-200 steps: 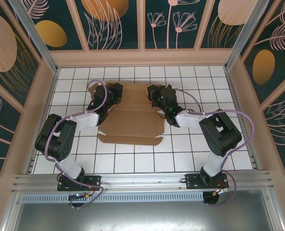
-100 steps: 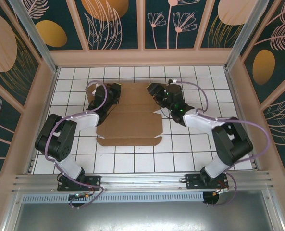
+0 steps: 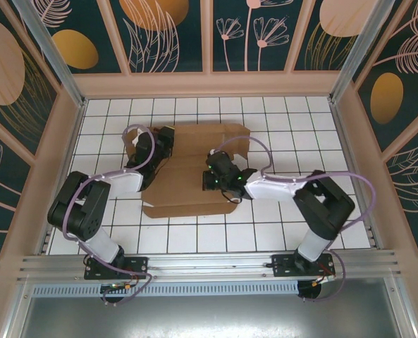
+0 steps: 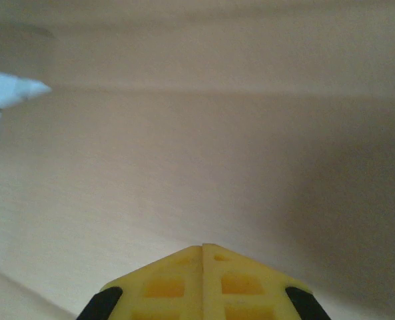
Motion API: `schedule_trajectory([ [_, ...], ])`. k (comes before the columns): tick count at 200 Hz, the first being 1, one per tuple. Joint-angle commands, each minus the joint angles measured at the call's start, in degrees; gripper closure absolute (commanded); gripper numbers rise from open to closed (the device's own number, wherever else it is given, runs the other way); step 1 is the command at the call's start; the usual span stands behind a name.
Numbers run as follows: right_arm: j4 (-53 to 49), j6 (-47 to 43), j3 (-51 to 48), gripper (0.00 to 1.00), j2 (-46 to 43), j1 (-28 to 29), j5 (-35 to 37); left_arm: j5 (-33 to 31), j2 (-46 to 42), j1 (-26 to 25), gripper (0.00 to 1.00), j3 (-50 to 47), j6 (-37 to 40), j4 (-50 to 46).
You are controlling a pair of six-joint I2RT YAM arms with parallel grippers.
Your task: Fold the paper box
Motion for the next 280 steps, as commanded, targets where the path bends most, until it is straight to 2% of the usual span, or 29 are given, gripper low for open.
schedule_trajectory([
  [1, -7.55, -1.92, 2.20, 1.00, 3.22, -0.03, 3.33, -2.14, -2.35, -0.42, 1.00, -1.51, 3.94, -0.36],
  [54, -14.58, -2.38, 5.44, 1.00, 10.65, -0.99, 6.80, -2.85, -3.57, -1.47, 1.00, -3.03, 4.80, -0.55],
  [89, -15.77, -3.59, 5.23, 1.00, 10.65, -4.08, 7.35, -3.28, -4.56, -1.69, 1.00, -4.23, 5.86, -0.75],
  [159, -15.57, -10.97, 6.84, 1.00, 7.64, -5.44, -1.75, -5.37, -3.12, -1.82, 1.00, -2.58, 5.21, -4.13],
  [197, -15.28, -13.29, 11.84, 0.80, -2.40, -8.23, -11.94, -6.52, -2.14, -1.78, 1.00, -3.02, 4.06, -3.02],
  [208, -15.57, -14.65, 13.70, 0.68, -4.95, -9.99, -16.44, -6.08, -1.73, -1.97, 1.00, -3.33, 3.55, -2.31],
  [221, -17.06, -14.93, 16.54, 0.63, -6.41, -12.64, -19.26, -5.75, -1.35, -2.12, 1.00, -4.06, 3.18, -0.82],
  [244, -18.02, -13.66, 20.45, 0.52, -8.53, -15.55, -16.92, -6.05, -1.64, -2.31, 1.00, -4.88, 3.04, -0.20],
  [280, -20.64, -7.84, 27.07, 0.47, -3.61, -18.12, -9.14, -5.84, -1.42, -2.35, 1.00, -4.71, 3.22, -0.12],
])
